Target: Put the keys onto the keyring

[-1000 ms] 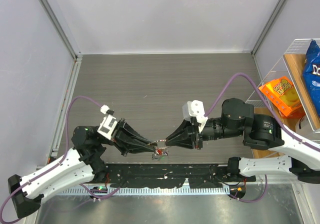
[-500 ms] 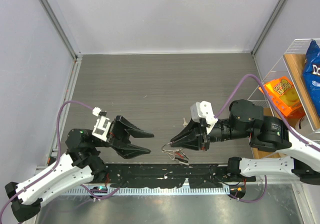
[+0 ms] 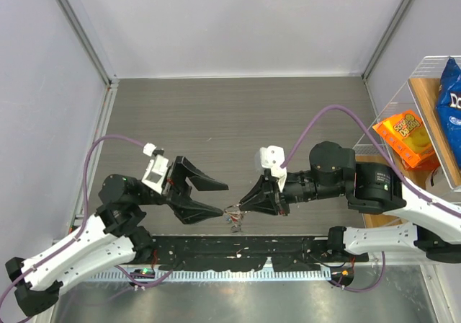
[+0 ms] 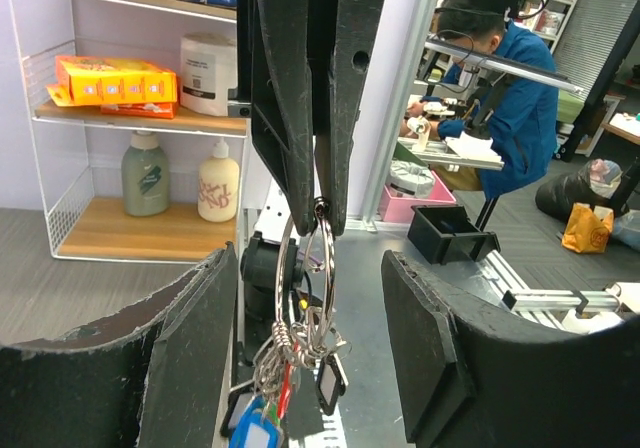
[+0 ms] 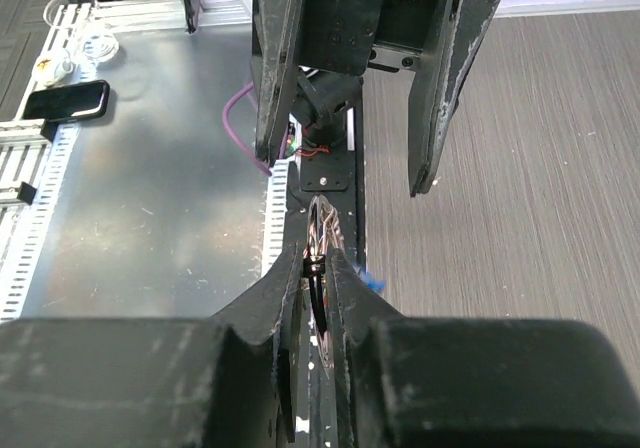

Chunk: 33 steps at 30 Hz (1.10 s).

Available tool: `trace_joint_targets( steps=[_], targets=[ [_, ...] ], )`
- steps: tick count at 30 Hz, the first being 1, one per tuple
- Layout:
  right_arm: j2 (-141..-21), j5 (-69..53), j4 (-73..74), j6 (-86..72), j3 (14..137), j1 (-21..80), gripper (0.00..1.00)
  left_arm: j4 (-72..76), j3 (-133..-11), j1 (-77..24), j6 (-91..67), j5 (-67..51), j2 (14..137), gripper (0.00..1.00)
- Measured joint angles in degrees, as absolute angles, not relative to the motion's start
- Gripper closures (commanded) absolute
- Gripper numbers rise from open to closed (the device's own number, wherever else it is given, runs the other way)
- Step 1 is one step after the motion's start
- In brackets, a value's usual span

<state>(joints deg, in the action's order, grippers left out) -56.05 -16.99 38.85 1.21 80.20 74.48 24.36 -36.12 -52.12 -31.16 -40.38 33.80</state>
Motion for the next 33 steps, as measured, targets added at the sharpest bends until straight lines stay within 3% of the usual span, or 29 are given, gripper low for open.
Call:
trace_joint_targets(
  steps=[33],
  targets=[
    [-59.53, -13.34, 40.86, 0.4, 84.82, 74.48, 0.94, 24.51, -37.82, -52.8, -32.6, -44.18, 43.83, 0.37]
  ],
)
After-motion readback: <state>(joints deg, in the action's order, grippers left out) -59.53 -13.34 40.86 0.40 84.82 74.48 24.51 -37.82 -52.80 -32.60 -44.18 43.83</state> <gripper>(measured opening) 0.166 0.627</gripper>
